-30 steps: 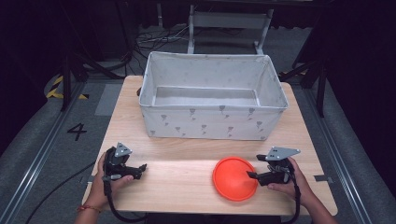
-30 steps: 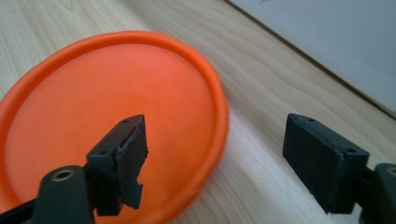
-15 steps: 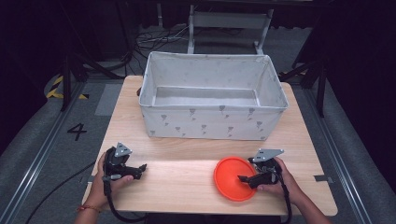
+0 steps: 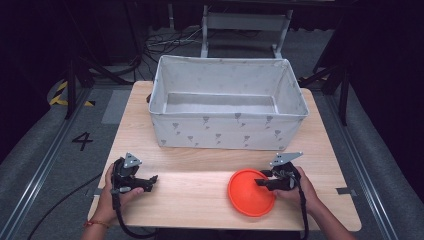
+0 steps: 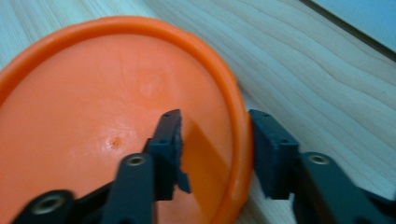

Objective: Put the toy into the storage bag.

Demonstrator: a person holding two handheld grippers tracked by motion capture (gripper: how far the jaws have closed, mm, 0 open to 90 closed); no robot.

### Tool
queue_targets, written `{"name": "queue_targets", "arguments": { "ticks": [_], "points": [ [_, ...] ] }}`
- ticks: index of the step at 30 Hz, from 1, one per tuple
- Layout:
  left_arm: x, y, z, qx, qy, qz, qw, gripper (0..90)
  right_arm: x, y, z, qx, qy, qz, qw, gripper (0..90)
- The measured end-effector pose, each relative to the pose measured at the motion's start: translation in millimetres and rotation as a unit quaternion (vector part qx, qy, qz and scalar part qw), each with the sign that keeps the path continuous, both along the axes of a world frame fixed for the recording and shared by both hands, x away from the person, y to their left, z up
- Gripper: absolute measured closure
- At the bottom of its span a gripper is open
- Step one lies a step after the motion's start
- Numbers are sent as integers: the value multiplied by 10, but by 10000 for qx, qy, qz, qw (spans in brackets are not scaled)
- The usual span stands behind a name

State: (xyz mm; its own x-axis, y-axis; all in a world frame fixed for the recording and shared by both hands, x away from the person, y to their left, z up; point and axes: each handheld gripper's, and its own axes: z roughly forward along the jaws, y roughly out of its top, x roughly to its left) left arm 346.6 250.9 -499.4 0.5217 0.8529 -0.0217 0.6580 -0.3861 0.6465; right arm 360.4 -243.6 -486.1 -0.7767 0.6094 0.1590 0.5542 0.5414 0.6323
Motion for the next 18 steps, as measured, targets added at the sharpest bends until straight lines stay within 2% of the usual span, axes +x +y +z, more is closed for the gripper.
{"name": "queue_targets", "arguments": {
  "ticks": [2, 5, 9, 14, 16, 18],
  "points": [
    [0, 0, 0, -1, 1, -1, 10000, 5, 29, -39, 8, 93, 190, -62, 9998, 670],
    [3, -1, 1, 1, -12, 2, 10000, 5, 31, -100, 43, 156, 295, -51, 9994, 718],
    [4, -1, 1, -4, -9, -5, 10000, 5, 15, -185, 131, 397, 229, 64, 9989, 785],
    [1, -3, 0, -19, 9, -2, 10000, 5, -55, -236, 286, 506, 66, 237, 9984, 820],
    [4, -1, 1, -2, -8, -4, 10000, 5, -88, -236, 352, 511, -26, 300, 9982, 825],
    [4, 0, 1, 0, -11, -5, 10000, 5, -148, -213, 453, 358, -224, 417, 9982, 825]
  ]
}}
